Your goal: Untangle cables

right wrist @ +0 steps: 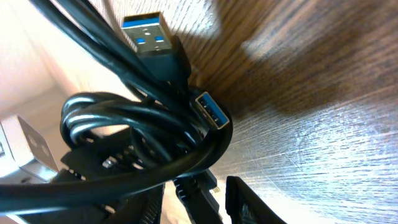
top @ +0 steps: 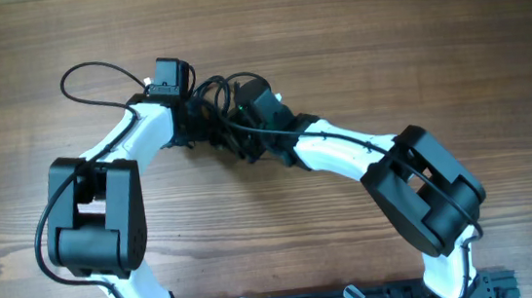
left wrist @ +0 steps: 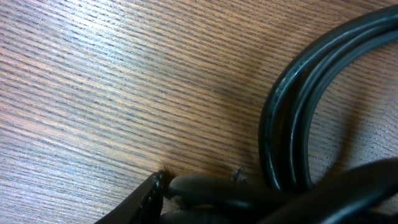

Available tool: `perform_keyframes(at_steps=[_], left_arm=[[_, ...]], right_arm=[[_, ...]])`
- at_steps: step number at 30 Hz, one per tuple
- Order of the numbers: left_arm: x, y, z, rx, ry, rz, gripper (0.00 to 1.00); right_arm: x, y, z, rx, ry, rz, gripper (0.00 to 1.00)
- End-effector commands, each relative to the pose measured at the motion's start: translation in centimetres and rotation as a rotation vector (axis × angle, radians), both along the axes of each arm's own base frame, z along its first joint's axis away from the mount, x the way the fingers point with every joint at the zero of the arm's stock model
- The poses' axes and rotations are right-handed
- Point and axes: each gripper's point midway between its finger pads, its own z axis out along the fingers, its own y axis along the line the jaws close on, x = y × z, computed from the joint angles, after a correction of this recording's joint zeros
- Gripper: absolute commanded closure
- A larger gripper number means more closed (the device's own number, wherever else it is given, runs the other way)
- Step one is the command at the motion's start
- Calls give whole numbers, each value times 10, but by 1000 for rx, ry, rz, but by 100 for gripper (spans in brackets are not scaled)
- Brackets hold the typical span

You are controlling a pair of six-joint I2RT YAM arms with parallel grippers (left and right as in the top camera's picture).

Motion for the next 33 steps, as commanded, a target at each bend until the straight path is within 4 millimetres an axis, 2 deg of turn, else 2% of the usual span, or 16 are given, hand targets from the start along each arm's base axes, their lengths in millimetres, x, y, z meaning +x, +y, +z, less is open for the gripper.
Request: perform_keyframes(at_steps=[1,4,16,19,22,24,30,33], left_arm=[[-9,-1,-11,-15,37,-8,64],[-9,-1,-11,-15,37,-8,64],[-9,-1,-11,-15,36,-8,64],[-8,-2,-11,-16,33,-8,63],[-8,-2,-11,-16,33,-8,64],[-8,-2,-11,-16,33,-8,64],[-8,-2,-11,-16,33,-8,64],[-8,-2,-11,-16,33,-8,64]], right_arm=[[14,-16,-12,-55,-5,-158,66],[21,-22,-12,-78,-30,-202,68],[32,-28,-9,-84,-66,-270,66],[30,-25,-8,-83,-68,-264,69],[27,-22,-8,-83,-69,-255,82],[26,-18,-10,-80,-77,-251,84],[28,-8,-28,-64,-92,-238,84],[29,-7,-27,-72,-111,-219,74]])
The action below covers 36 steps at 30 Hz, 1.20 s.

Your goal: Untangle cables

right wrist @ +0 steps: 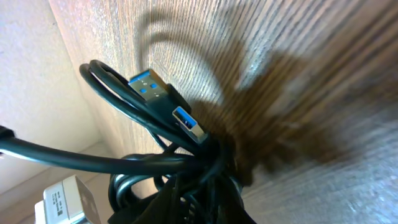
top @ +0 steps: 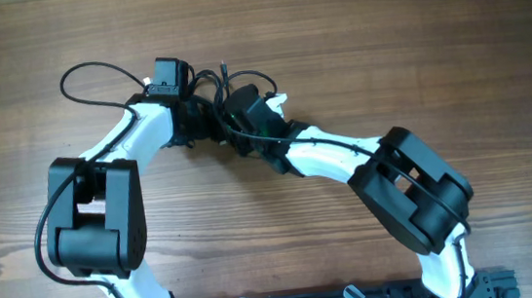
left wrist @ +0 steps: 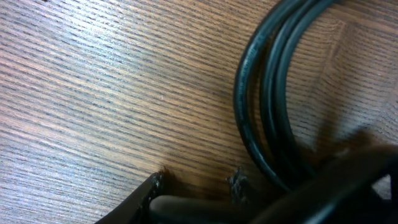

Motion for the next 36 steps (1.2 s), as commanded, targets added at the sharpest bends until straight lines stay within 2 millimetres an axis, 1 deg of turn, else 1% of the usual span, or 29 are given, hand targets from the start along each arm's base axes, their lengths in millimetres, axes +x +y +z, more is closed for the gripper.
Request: perform_keyframes(at_steps=[1,2,4,7,10,13,15,17,20,22,25,28,34,35,36], left_arm=[[-9,0,-11,-8,36,-6,64],[-9,0,-11,-8,36,-6,64],[-9,0,-11,-9,35,-6,63],[-8,0,-11,-9,33,-6,63],[-8,0,-11,-9,33,-6,63],[-8,0,-11,-8,33,-7,63],[-8,0,-11,-8,33,-7,63],[-8,0,-11,-9,33,-7,63],[-8,0,-11,-9,33,-7,63],[-8,0,-11,-9,33,-7,63],[-8,0,-11,-9,33,-7,63],[-8,0,-11,-9,33,-7,63],[-8,0,-11,-8,33,-7,63],[-8,0,-11,-9,33,-6,63],[-8,0,-11,-8,33,-7,63]], right_arm=[[-6,-2,-24,-61,6,29,68],[-7,-2,-24,-69,0,44,65],[-7,-2,-25,-98,-21,77,65],[-9,1,-23,-99,-31,107,70],[-7,4,-18,-80,-44,107,71],[-6,4,-17,-46,-23,69,73],[-10,10,-16,23,39,39,71],[-13,17,-12,78,69,46,71],[-13,21,-7,103,56,60,69],[-13,21,-7,111,65,50,67],[-13,21,-7,129,85,29,66],[-12,21,-7,130,88,20,72],[-7,8,-16,64,72,-31,73],[-6,5,-17,51,69,-46,73],[-4,1,-19,36,65,-61,77]])
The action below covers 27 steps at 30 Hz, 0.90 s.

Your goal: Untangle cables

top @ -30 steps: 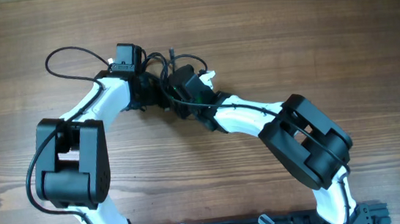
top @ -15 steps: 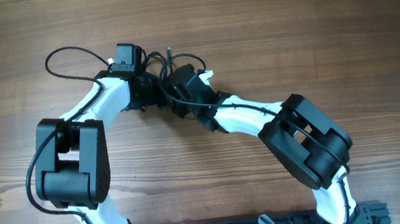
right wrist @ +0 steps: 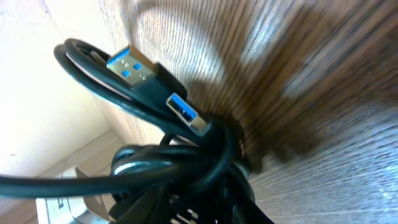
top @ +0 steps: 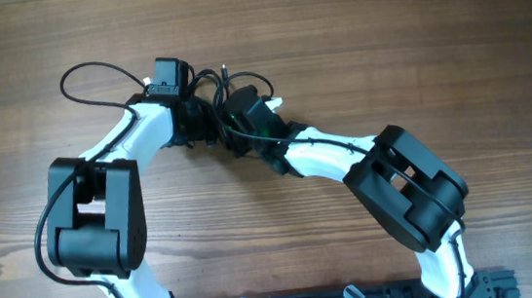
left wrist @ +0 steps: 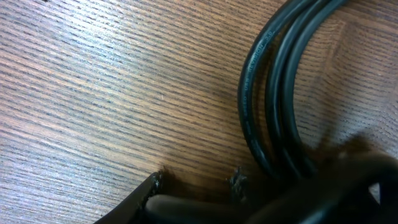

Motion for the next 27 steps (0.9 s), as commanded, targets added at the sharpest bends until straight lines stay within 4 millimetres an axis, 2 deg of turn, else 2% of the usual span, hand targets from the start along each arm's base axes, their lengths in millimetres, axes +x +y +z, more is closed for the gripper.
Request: perform_keyframes(at_steps=[1,3,5,8,11,13,16,20,24,27], left_arm=[[-8,0,-11,-9,33,-7,63],[-8,0,-11,-9,34,-7,63],[-8,0,-11,-9,34,-7,63],[-9,0,-11,-8,37,-7,63],[-9,0,-11,-4,36,-6,63],[-9,1,-11,-4,36,-6,63],[-9,1,-11,-4,35,-5,63],[-9,1,-11,-4,35,-5,63],[-9,1,-11,-4,35,-5,63],[-9,1,-11,-5,35,-5,63]], right_arm=[[1,-14,-19,-73,12,-70,86],[4,-18,-20,-109,-13,-68,96],[9,-24,-20,-178,-79,-33,96],[12,-25,-14,-310,-215,114,96],[17,-25,11,-388,-349,212,96],[21,-27,40,-440,-462,284,95],[13,-40,70,-518,-513,362,95],[-4,-62,93,-614,-521,453,95],[-16,-75,113,-699,-577,548,95],[-25,-85,120,-717,-565,587,95]])
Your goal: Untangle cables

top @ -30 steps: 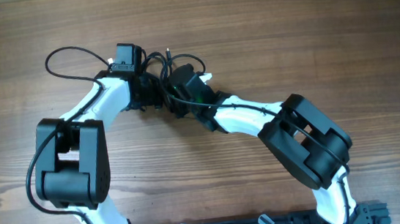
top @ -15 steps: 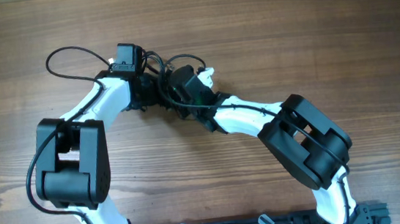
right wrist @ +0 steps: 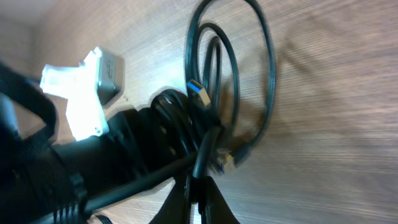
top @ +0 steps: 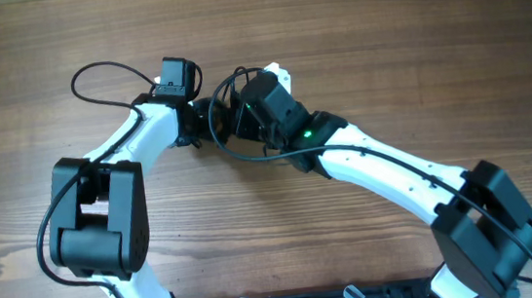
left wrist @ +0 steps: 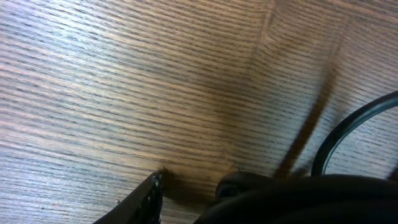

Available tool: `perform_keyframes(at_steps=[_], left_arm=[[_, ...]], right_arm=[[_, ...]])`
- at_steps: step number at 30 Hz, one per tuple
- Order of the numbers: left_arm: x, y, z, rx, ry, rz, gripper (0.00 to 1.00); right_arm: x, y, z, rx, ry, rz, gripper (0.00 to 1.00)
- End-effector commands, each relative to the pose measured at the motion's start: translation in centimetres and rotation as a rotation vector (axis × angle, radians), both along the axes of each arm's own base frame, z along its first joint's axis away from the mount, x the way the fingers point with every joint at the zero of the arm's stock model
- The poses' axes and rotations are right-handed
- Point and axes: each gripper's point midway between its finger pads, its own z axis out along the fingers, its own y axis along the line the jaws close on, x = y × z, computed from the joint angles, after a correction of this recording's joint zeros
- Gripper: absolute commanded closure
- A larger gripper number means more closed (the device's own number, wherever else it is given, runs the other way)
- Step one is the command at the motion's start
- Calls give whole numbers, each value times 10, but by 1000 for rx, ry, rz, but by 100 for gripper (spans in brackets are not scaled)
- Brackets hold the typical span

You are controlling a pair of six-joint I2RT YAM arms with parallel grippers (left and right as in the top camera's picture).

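A tangle of black cables (right wrist: 231, 87) lies on the wooden table, with a blue USB plug (right wrist: 198, 93) among its loops. My right gripper (right wrist: 198, 179) is shut on one black strand just below the loops. My left gripper (left wrist: 196, 184) holds a thick black cable (left wrist: 298, 194) at the bottom of its view; only its left finger (left wrist: 148, 198) shows. Overhead, the two grippers meet at the bundle (top: 216, 115), the left gripper (top: 200, 118) on its left and the right gripper (top: 229, 113) on its right.
The wooden table (top: 413, 47) spreads all round. The left arm's own thin cable loop (top: 93, 80) arcs at the back left. The left wrist's white camera mount (right wrist: 79, 102) shows close beside the tangle. The arm bases stand at the front edge.
My right gripper has drawn back from the table and its arm has swung out to the right, still on the strand. The doubled loop has left the left wrist view; a thin arc remains.
Both grippers were down at the tangle with the right jaws apart beside the strands. Then the right jaws stood close round the bundle, USB plugs in front, through two moments. Now the right gripper is farther back and the loops lie spread on the table.
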Motion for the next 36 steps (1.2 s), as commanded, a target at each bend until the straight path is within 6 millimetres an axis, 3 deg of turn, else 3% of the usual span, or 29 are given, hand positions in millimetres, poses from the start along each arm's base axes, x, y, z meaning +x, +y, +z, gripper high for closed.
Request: perform_keyframes(at_steps=[1,8,20,24,26,28,33,36], left_arm=[[-6,24,-11,74,27,45,62],[-5,24,-2,72,18,44,54],[23,19,109,17,-252,54,46],[23,19,134,5,-314,56,46],[22,17,145,-11,-339,51,37],[21,13,150,-33,-351,42,32],[19,5,148,-76,-334,20,31],[13,7,143,-94,-300,68,32]], right_arm=[[3,-23,38,-46,-97,39,95],[0,-14,42,-13,-99,99,96],[6,-3,57,-30,-220,214,96],[3,10,70,4,-281,312,96],[3,12,76,37,-289,331,96],[2,12,76,43,-286,345,96],[-11,18,73,-25,-371,557,96],[-3,4,65,-92,-361,511,96]])
